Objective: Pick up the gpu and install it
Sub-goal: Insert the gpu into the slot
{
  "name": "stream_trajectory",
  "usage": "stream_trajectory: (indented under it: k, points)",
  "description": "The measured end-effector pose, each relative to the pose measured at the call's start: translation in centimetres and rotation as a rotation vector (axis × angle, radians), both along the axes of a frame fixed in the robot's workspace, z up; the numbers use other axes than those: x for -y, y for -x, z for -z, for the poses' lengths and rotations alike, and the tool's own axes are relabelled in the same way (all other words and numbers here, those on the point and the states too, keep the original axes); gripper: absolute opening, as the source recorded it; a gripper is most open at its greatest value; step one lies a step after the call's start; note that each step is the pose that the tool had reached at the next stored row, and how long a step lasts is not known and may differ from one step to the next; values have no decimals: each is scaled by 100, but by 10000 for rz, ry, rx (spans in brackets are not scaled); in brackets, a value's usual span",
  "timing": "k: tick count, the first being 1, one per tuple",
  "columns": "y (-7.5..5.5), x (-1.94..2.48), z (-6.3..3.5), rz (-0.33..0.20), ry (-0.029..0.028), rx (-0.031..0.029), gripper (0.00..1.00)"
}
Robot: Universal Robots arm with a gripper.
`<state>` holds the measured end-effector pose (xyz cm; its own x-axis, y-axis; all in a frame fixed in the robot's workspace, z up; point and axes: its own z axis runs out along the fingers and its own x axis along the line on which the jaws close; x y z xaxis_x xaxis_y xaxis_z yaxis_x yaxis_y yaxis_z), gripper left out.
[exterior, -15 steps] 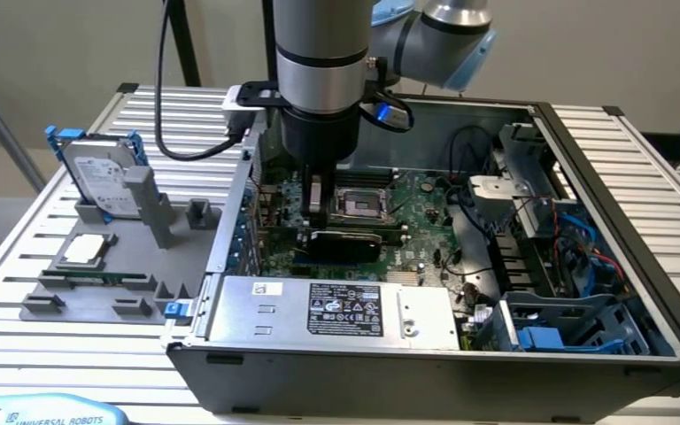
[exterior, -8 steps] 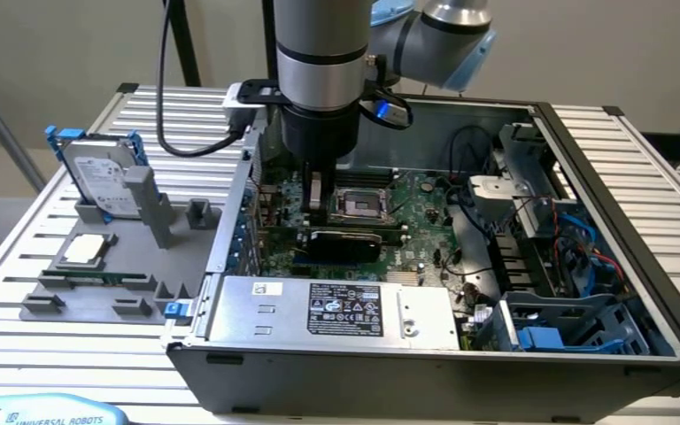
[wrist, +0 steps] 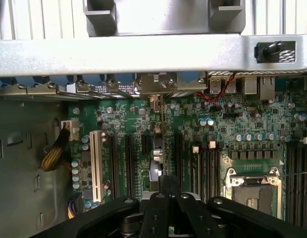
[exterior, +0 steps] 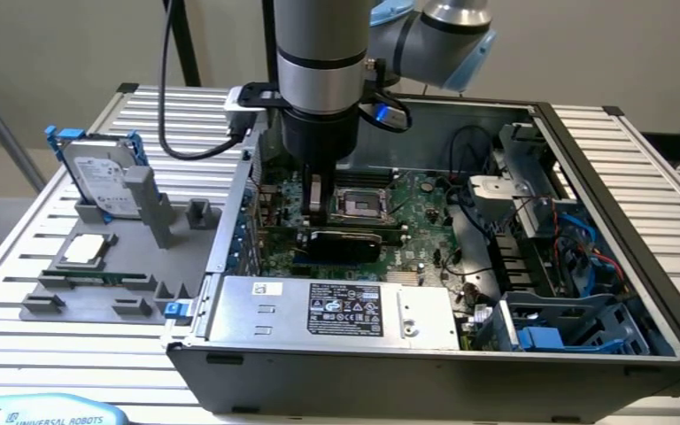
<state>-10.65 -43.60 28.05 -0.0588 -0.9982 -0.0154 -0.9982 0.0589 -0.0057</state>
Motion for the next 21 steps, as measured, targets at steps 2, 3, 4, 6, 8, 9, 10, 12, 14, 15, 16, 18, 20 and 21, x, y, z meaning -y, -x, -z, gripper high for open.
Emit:
stream_trajectory:
  k: [2,3,4,6,8,9,10,12,14,15,16,18,20,21]
  points:
    - [0,0,27,0,1,0,11]
    - [0,0,39,0,1,1,11]
    - [0,0,49,0,2,1,11]
    - [0,0,60,1,3,1,11]
    - [0,0,63,0,6,-1,11]
    - [0,-1,65,1,5,0,11]
    - [1,-1,67,1,3,1,11]
    - [3,-3,68,1,3,0,11]
    - [9,-4,70,2,3,1,11]
    - [12,-5,71,1,3,1,11]
    - [15,-6,71,1,4,1,11]
    - [21,-8,73,1,4,1,11]
    - [25,-8,74,-1,5,0,11]
    - [27,-8,75,0,5,1,11]
